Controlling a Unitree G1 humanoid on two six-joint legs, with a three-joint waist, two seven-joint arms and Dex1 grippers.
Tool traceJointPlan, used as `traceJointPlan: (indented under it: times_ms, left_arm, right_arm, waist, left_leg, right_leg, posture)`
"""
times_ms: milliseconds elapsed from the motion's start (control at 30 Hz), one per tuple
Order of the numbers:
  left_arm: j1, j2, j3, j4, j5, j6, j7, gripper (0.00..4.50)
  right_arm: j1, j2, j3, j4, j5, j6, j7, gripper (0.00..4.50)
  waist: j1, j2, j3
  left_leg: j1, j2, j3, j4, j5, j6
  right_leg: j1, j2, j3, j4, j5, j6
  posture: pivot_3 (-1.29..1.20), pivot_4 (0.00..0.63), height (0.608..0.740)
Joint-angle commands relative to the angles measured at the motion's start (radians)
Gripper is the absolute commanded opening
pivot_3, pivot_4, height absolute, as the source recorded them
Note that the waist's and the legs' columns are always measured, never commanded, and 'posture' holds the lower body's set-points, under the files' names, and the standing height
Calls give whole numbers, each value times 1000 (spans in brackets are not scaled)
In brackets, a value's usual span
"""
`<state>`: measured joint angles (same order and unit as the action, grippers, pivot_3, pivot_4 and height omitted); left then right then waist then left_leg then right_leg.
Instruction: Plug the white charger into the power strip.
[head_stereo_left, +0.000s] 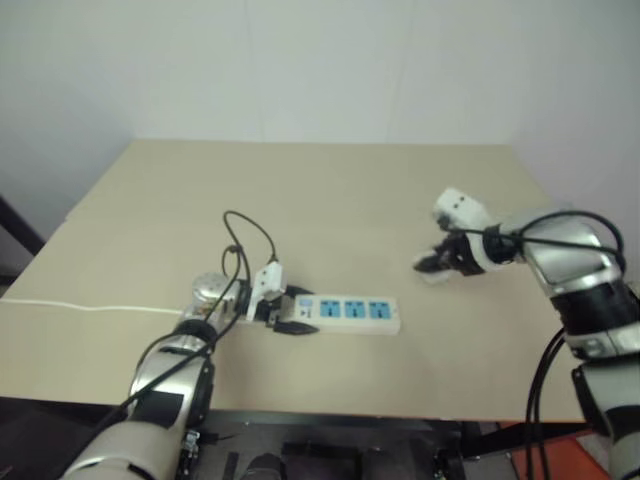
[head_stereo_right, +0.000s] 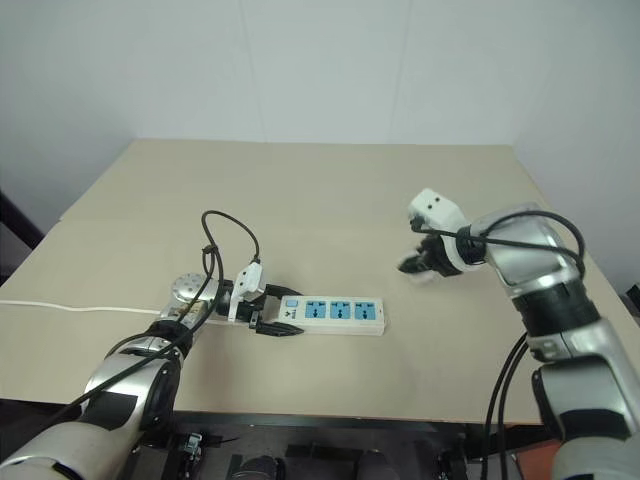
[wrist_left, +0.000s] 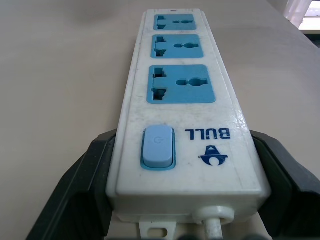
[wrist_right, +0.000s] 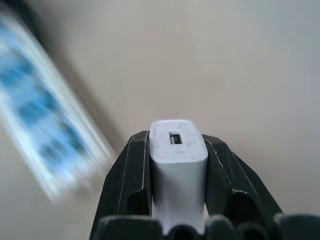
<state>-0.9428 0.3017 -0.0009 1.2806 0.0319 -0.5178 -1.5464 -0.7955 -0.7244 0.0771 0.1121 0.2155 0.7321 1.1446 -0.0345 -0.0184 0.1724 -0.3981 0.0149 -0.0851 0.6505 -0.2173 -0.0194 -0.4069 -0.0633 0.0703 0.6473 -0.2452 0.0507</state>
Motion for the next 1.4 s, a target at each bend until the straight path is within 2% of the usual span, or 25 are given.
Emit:
traceJointPlan:
  times_ms: [33,233,467,800,967,1400]
  left_arm:
    - [18,-4,-23,9,17,17,-21,3295]
    - [16,-17,-21,3,9,38,-29,3295]
    - [11,-5,-20,2,10,42,-51,3295]
    - [10,-1,-22,3,11,51,-67,3295]
    - [13,-3,-22,2,11,47,-67,3295]
    - [13,-4,-20,2,11,43,-62,3295]
  right_arm:
    - [26,46,-109,-28,97,-151,16,1119]
    - [75,247,-104,2,218,-311,74,1119]
    - [111,404,-52,123,220,-487,137,1119]
    - [85,446,-30,354,193,-587,204,1119]
    - [61,477,-35,446,185,-599,183,1119]
    - [46,491,-39,537,154,-678,183,1119]
  waist:
    - [-5,0,0]
    - [-11,0,0]
    - [-9,0,0]
    - [-11,1,0]
    - [-12,1,0]
    - [-12,1,0]
  left_leg:
    - [0,0,0,0,0,0]
    - [7,0,0,-1,0,0]
    - [7,0,0,-1,0,0]
    - [7,0,0,-1,0,0]
    - [7,0,0,-1,0,0]
    - [7,0,0,-1,0,0]
  right_leg:
    - [0,0,0,0,0,0]
    - [5,1,1,1,1,0]
    - [4,1,1,1,1,0]
    - [4,1,1,2,1,0]
    - [4,1,1,2,1,0]
    - [4,1,1,2,1,0]
  posture:
    - [0,150,740]
    - [0,150,740]
    - [0,150,740]
    - [0,150,740]
    - [0,150,740]
    - [0,150,740]
